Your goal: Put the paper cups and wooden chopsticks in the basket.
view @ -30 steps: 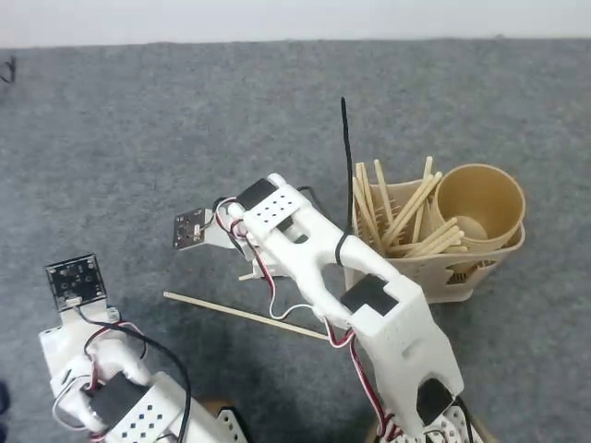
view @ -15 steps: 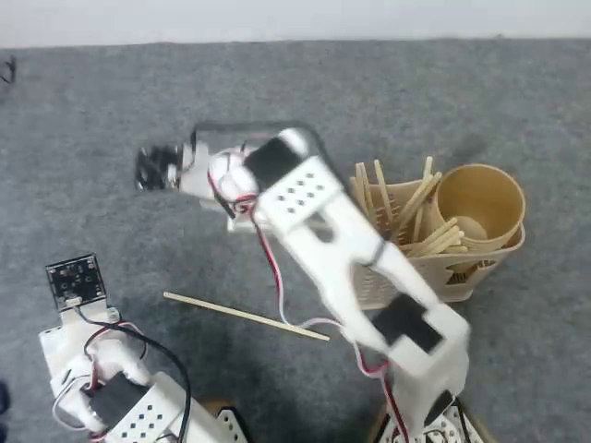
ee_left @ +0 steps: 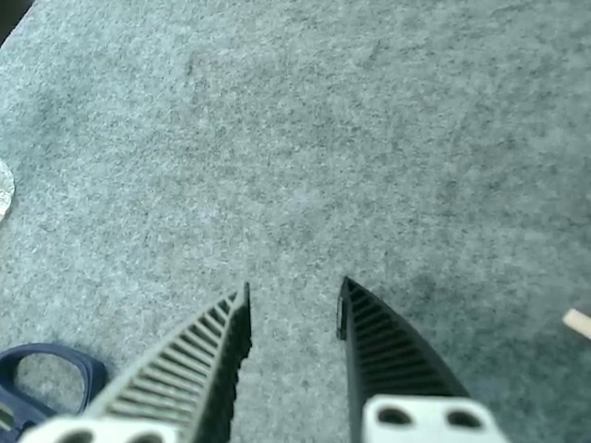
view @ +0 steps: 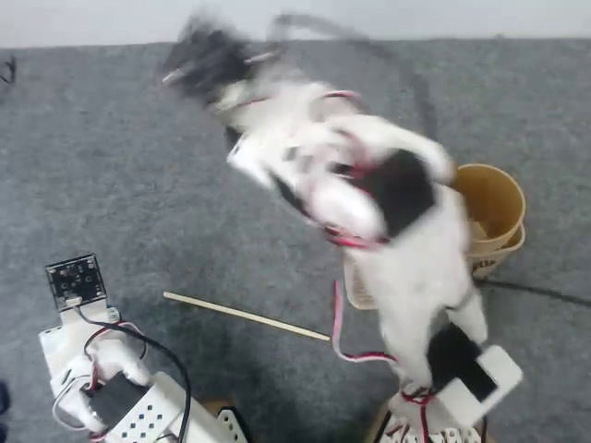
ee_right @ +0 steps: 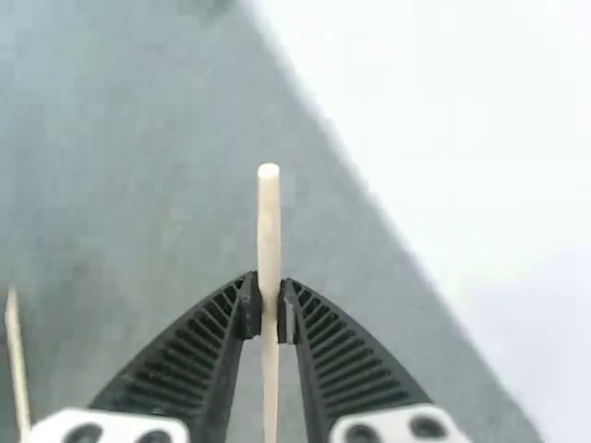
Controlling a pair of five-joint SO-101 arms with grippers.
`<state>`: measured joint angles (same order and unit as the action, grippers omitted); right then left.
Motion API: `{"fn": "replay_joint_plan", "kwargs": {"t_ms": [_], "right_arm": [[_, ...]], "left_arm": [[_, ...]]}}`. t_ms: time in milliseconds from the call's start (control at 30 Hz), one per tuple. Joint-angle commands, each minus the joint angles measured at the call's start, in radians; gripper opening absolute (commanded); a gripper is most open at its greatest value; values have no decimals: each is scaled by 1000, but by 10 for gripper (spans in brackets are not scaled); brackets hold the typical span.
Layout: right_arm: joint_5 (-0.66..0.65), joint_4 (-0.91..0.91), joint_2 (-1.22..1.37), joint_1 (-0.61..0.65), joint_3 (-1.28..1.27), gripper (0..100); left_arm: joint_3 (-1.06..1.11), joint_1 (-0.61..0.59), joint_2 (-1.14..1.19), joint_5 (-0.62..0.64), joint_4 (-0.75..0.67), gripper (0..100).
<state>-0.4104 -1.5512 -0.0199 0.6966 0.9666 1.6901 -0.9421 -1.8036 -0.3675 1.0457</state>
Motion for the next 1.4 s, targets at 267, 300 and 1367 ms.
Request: {"fn": "replay_joint_plan", "kwargs": {"t_ms": [267, 300, 1367], "right_arm": [[189, -101, -251, -197, 203, 6], [186, -139, -266, -197, 203, 6], [253, 352, -935, -343, -1212, 7]], "left_arm": [[-8, 3, -18, -6, -2, 145], [-8, 3, -18, -6, -2, 145], [-8, 3, -18, -8, 12, 145]]}}
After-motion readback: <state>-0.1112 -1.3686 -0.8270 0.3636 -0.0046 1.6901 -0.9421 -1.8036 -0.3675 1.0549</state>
